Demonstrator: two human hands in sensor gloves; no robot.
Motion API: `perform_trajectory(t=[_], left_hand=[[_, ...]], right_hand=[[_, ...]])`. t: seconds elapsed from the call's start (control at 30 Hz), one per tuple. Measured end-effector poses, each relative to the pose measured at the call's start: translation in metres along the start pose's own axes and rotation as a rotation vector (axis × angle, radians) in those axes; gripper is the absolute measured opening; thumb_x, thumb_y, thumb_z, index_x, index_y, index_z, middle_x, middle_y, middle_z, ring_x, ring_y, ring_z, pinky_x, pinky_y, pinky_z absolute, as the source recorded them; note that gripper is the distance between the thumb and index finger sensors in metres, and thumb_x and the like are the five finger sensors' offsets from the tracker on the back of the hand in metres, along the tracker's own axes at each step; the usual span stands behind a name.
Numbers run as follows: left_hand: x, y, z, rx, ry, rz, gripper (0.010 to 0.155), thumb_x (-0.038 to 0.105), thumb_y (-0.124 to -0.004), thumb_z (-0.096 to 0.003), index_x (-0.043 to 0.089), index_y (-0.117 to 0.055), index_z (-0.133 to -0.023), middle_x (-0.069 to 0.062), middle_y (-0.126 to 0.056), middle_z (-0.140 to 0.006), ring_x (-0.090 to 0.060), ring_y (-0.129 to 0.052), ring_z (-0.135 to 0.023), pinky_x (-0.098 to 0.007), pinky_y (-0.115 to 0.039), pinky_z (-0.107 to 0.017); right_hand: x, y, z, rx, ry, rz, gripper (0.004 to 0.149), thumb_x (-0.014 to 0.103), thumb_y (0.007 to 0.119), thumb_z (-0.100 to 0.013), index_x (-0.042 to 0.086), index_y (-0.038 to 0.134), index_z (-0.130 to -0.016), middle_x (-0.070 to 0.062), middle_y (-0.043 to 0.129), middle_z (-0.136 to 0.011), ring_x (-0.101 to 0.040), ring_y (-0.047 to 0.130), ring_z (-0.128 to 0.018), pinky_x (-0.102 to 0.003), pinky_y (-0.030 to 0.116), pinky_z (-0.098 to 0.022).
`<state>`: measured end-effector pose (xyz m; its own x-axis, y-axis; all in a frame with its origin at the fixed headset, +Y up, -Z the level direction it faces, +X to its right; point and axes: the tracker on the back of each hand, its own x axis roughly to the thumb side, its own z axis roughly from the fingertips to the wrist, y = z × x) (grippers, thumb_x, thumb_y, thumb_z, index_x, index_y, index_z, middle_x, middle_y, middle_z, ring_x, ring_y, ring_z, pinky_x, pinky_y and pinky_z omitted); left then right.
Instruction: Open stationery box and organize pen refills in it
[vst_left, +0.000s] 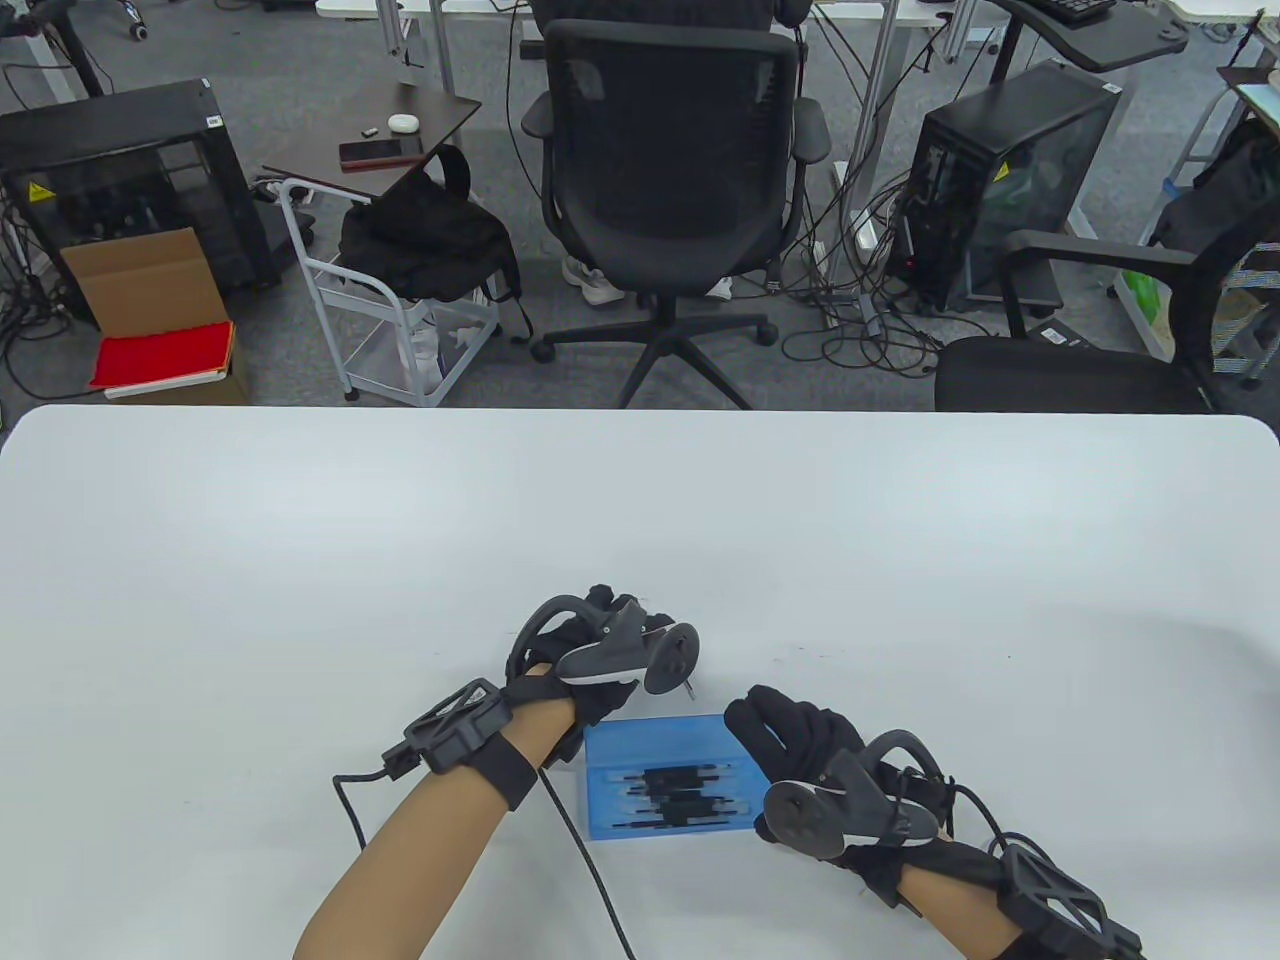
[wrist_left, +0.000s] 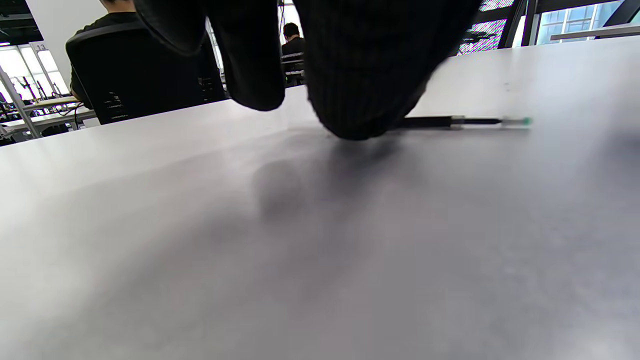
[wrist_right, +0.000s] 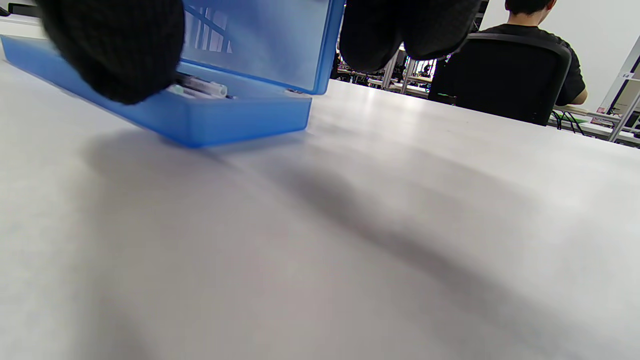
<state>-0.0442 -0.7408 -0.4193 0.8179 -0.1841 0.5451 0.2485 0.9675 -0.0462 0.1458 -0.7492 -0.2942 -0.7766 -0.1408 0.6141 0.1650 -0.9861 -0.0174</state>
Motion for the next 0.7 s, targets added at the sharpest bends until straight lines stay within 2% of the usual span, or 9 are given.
perform_trajectory(t=[0.53, 0.7], left_hand=[[0.0028, 0.0025, -0.0054, 0.016, 0.009, -0.019, 0.054, 0.031, -0.090, -0.0469, 0.045, -0.077, -0.097, 0.021, -0.079, -0.111, -0.025, -0.079, -0.107, -0.055, -0.054, -0.087], [0.0016, 0.0029, -0.0059, 0.030, 0.031, -0.023, 0.051, 0.032, -0.093, -0.0448, 0.043, -0.082, -0.093, 0.017, -0.089, -0.103, -0.022, -0.084, -0.102, -0.055, -0.056, -0.086]], right_hand=[[-0.0004, 0.0001, -0.0002, 0.001, -0.001, -0.002, 0.113, 0.054, 0.081, -0.044, 0.015, 0.000, -0.112, -0.027, 0.018, -0.122, -0.047, 0.062, -0.105, -0.062, 0.059, -0.078], [-0.0003, 0.0000, -0.0001, 0.000, -0.001, -0.001, 0.113, 0.054, 0.081, -0.044, 0.015, 0.000, -0.112, -0.028, 0.018, -0.122, -0.048, 0.062, -0.105, -0.062, 0.060, -0.078]])
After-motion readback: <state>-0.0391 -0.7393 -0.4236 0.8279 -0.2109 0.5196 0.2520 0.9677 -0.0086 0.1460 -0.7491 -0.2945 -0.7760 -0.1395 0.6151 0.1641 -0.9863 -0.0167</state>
